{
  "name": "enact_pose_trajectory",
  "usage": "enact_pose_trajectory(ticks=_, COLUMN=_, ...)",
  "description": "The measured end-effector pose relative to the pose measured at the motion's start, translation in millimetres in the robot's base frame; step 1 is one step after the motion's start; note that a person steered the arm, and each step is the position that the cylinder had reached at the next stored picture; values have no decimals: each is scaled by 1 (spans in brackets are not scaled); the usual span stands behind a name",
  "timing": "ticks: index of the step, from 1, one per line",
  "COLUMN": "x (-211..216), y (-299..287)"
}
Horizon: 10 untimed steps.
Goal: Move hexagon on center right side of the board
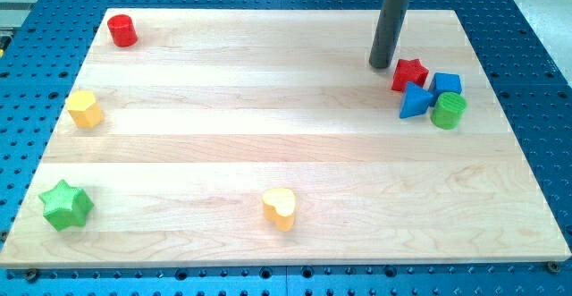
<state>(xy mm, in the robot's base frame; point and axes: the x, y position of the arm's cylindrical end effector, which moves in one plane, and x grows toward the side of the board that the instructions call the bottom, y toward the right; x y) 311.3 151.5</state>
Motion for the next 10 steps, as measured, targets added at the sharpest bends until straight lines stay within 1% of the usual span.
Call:
enact_pose_trajectory(ticks=1, x=0, y=17)
enact_pose_trajectory(ticks=3, x=44, y=16)
enact_pose_trajectory(ticks=4, x=42, y=16)
enact_pose_trajectory(ticks=5, x=44, y=-29)
enact_pose_trajectory(ticks=6, x=56, y=-72)
enact_pose_trajectory(ticks=7, x=129, y=-164)
enact_pose_trajectory(ticks=8, x=154, y=-283)
enact_pose_trajectory(ticks=9, x=157, y=-401)
enact_pose_trajectory(ticks=10, x=157, y=-442)
